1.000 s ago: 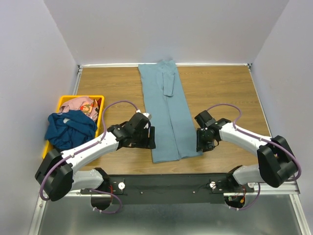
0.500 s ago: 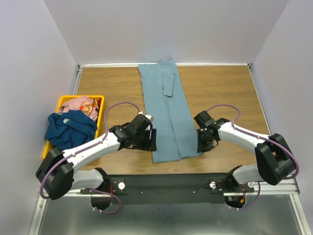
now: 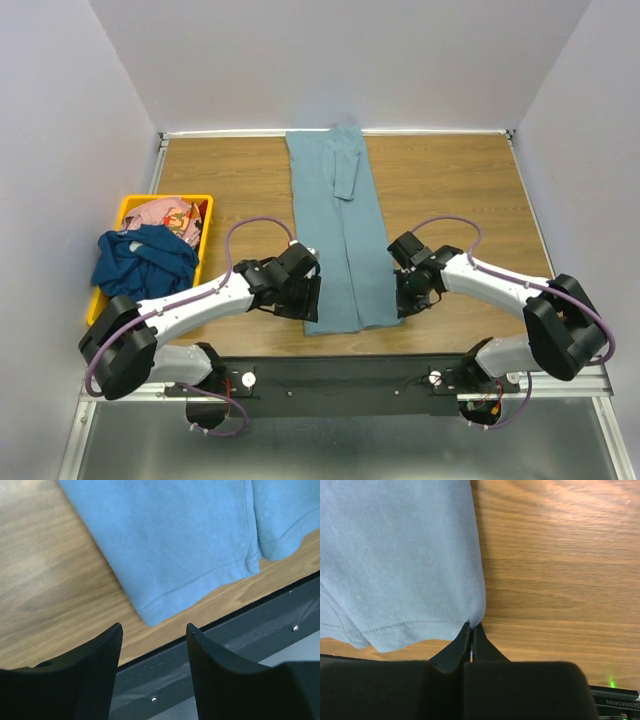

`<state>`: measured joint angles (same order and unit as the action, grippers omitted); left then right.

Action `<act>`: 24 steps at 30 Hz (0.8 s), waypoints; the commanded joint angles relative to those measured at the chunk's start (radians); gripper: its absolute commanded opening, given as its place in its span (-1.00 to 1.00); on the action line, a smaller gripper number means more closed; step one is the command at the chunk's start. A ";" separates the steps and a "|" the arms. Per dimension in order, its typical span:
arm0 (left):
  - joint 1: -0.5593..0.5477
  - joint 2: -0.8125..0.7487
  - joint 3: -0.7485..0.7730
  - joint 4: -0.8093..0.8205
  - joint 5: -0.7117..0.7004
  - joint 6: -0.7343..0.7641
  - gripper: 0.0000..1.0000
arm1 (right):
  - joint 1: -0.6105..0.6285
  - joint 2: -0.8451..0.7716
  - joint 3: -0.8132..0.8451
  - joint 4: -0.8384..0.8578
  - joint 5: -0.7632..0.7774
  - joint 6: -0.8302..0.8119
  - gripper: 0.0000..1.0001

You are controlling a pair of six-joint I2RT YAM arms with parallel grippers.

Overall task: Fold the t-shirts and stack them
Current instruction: Fold the tshirt

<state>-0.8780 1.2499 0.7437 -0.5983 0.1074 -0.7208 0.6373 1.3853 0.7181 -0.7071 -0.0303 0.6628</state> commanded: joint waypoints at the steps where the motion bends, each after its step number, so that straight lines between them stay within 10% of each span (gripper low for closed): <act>1: -0.033 0.025 -0.004 -0.049 0.000 -0.048 0.17 | 0.027 -0.012 0.026 -0.022 -0.016 0.031 -0.99; 24: -0.082 0.212 0.144 -0.158 -0.147 -0.118 0.07 | 0.053 -0.012 0.000 0.040 -0.037 0.006 -0.99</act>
<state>-0.9535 1.4601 0.8616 -0.7242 0.0086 -0.8192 0.6819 1.3853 0.7204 -0.6868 -0.0513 0.6724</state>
